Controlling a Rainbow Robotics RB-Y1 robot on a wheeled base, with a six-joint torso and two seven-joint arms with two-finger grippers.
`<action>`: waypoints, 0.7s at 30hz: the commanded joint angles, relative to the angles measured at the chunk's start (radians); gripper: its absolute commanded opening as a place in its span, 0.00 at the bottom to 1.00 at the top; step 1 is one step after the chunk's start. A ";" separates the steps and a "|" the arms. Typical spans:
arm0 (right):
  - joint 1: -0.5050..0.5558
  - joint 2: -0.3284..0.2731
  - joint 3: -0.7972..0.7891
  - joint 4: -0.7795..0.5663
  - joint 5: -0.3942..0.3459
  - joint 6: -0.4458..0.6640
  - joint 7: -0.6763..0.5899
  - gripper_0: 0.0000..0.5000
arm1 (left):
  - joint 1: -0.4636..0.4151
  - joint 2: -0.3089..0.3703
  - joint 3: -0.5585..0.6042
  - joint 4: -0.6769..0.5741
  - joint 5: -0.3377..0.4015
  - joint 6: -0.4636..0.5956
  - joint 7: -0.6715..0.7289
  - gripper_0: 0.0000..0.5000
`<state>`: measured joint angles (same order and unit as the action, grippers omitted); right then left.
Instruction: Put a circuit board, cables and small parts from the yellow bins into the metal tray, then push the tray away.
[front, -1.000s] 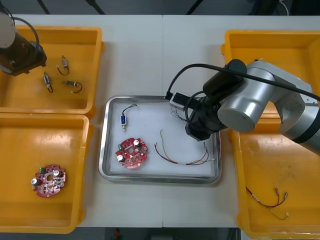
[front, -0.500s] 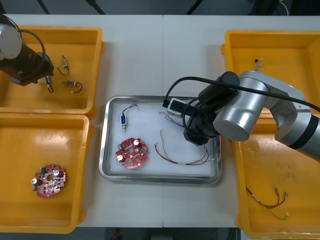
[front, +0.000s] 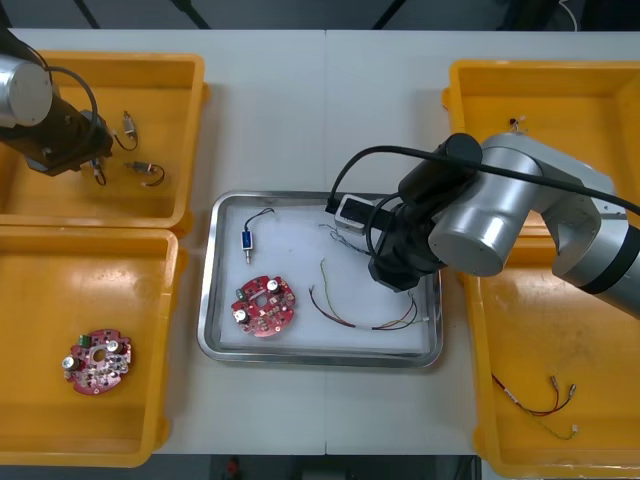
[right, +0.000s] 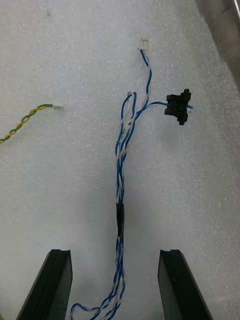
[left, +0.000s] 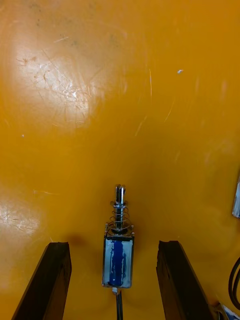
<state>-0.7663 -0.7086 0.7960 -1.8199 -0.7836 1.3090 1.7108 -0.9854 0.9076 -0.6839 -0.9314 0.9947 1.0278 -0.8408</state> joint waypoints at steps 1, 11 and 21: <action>-0.030 -0.020 -0.123 -0.084 -0.075 0.072 -0.037 1.00 | 0.022 -0.009 -0.008 0.000 0.015 -0.012 -0.106 1.00; -0.027 -0.089 -0.291 -0.216 -0.192 0.276 -0.278 1.00 | 0.034 -0.007 -0.008 0.002 0.029 -0.018 -0.121 1.00; 0.007 -0.169 -0.426 -0.272 -0.246 0.415 -0.516 1.00 | 0.034 -0.007 -0.008 0.002 0.018 -0.025 -0.141 0.10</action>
<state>-0.7656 -0.8258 0.4457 -2.0610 -1.0044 1.6948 1.2346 -0.9579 0.9056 -0.6845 -0.9312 1.0147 1.0150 -0.9123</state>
